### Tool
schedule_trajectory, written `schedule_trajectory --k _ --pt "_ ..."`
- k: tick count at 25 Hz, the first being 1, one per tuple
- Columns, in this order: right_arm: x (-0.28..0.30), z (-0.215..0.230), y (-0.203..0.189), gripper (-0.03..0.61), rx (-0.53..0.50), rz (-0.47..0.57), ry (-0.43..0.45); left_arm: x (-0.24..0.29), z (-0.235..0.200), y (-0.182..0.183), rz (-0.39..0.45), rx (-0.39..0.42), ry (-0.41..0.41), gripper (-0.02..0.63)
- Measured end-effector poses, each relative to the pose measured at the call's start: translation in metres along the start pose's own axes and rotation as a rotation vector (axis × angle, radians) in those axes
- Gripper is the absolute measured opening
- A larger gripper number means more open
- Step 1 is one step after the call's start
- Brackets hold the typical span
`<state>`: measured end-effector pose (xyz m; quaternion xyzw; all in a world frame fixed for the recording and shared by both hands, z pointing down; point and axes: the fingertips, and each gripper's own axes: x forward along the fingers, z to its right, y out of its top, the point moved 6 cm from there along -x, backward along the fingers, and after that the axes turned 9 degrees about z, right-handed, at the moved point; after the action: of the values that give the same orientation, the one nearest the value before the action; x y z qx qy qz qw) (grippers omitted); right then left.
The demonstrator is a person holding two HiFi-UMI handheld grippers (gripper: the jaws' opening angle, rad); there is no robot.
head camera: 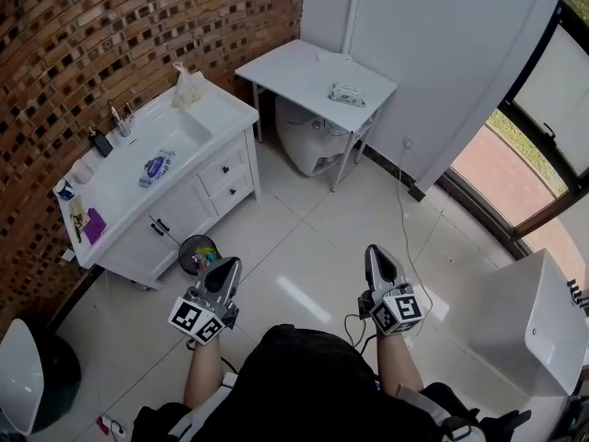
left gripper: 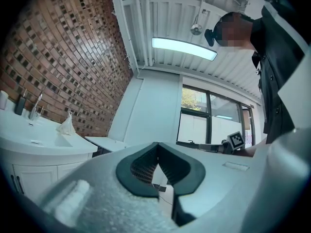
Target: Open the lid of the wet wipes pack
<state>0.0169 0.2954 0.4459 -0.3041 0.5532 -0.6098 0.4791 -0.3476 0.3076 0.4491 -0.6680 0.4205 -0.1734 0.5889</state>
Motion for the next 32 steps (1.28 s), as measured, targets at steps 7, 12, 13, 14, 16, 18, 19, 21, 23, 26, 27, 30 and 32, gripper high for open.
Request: schedule_trajectory --k 7,12,13,14,16,18,19,21,23,26,27,30,32 --pt "-0.007 -0.008 -0.013 0.0 -0.001 -0.029 -0.074 -0.001 -0.02 -0.007 -0.035 0.006 -0.042 0.0" --pt "-0.006 0.01 -0.017 0.001 0.017 -0.036 -0.134 0.019 -0.021 -0.018 -0.057 0.054 -0.07 0.0" --pt "-0.003 0.013 -0.019 0.0 0.029 -0.035 -0.14 0.027 -0.022 -0.019 -0.054 0.052 -0.077 0.0" --pt "0.0 0.017 -0.02 0.0 0.038 -0.033 -0.142 0.035 -0.022 -0.02 -0.052 0.048 -0.083 0.0" --pt "0.005 0.027 -0.02 0.0 0.043 -0.025 -0.138 0.053 -0.022 -0.022 -0.051 0.038 -0.096 0.0" --pt "0.008 0.045 -0.018 0.0 0.051 -0.011 -0.144 0.073 -0.019 -0.024 -0.035 0.013 -0.114 0.0" --pt "0.009 0.058 -0.017 0.001 0.061 -0.006 -0.155 0.083 -0.016 -0.024 -0.016 -0.008 -0.125 0.0" --pt "0.01 0.087 -0.012 0.0 0.076 0.005 -0.179 0.102 -0.012 -0.024 0.025 -0.046 -0.145 0.0" --pt "0.014 0.117 -0.004 0.0 0.073 0.016 -0.194 0.121 -0.009 -0.027 0.032 -0.051 -0.155 0.0" --pt "0.025 0.156 0.005 0.0 0.056 0.035 -0.205 0.153 -0.007 -0.032 0.012 -0.029 -0.162 0.0" --pt "0.027 0.169 0.008 0.0 0.05 0.041 -0.212 0.163 -0.004 -0.033 0.015 -0.031 -0.163 0.0" --pt "0.031 0.204 0.018 0.0 0.039 0.068 -0.237 0.19 0.006 -0.039 0.025 -0.031 -0.17 0.0" --pt "0.034 0.222 0.024 0.0 0.043 0.081 -0.241 0.207 0.011 -0.043 0.021 -0.024 -0.169 0.0"
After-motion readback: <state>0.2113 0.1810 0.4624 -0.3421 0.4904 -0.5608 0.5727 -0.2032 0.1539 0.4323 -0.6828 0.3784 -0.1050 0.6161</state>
